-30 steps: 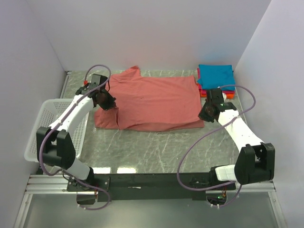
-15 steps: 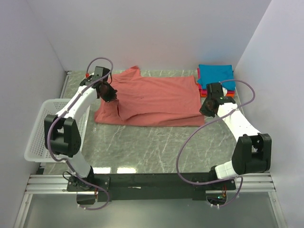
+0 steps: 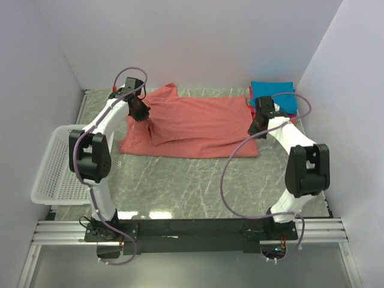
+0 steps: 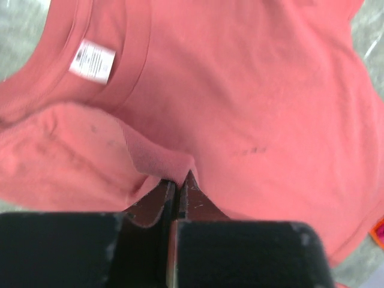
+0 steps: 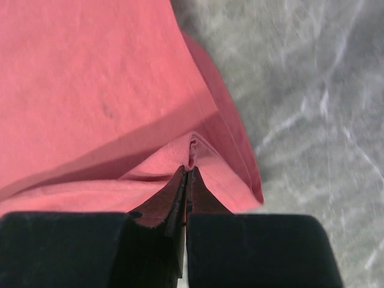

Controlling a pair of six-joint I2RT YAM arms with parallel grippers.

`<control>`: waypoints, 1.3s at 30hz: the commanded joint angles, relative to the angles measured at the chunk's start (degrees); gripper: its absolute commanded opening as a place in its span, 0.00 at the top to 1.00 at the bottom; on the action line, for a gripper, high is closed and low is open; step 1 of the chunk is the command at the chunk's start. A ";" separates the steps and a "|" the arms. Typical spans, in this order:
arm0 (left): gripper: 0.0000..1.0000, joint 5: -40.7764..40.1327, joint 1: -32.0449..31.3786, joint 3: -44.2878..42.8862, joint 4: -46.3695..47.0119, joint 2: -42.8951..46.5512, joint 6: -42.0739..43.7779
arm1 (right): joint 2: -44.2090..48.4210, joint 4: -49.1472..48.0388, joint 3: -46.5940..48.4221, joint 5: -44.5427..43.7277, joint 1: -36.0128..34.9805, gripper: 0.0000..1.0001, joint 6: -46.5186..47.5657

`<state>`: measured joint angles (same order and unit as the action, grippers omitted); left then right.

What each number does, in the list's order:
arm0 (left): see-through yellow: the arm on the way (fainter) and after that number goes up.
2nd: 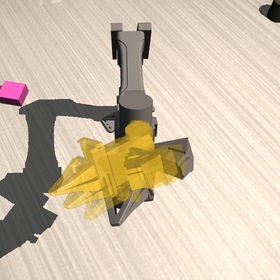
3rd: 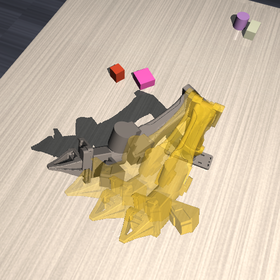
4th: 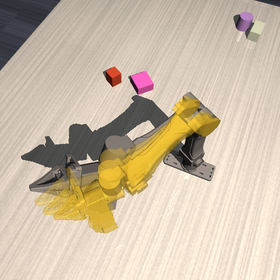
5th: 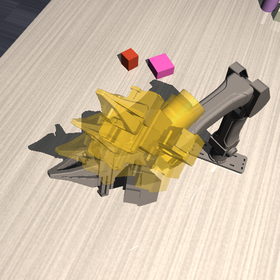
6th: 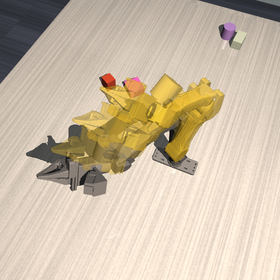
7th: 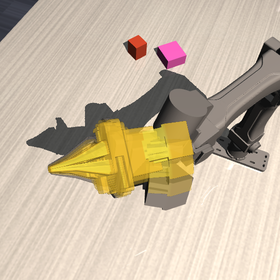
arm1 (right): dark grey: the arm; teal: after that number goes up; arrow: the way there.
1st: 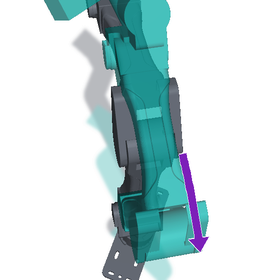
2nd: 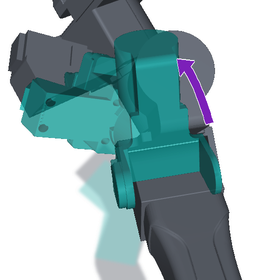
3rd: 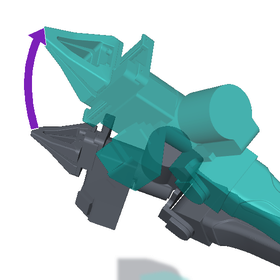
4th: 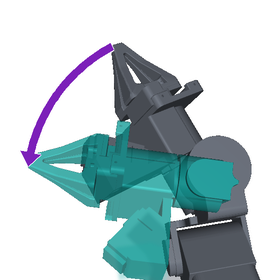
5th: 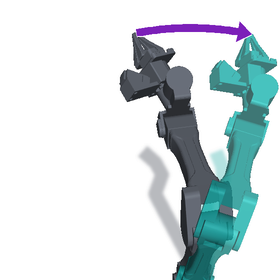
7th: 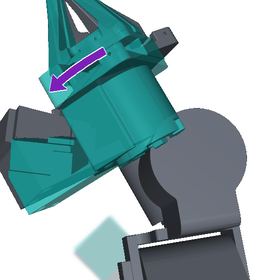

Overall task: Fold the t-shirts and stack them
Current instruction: Fold the tshirt

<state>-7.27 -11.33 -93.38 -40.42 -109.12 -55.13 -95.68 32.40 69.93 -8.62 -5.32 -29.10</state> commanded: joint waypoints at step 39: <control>0.31 8.23 -3.26 11.20 10.28 -4.17 2.05 | -5.39 -10.43 -6.65 10.73 -3.20 0.18 -1.22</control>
<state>0.67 -14.59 -80.05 -30.68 -113.27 -53.65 -99.90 23.11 62.59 2.81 -8.60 -29.82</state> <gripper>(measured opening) 0.705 0.815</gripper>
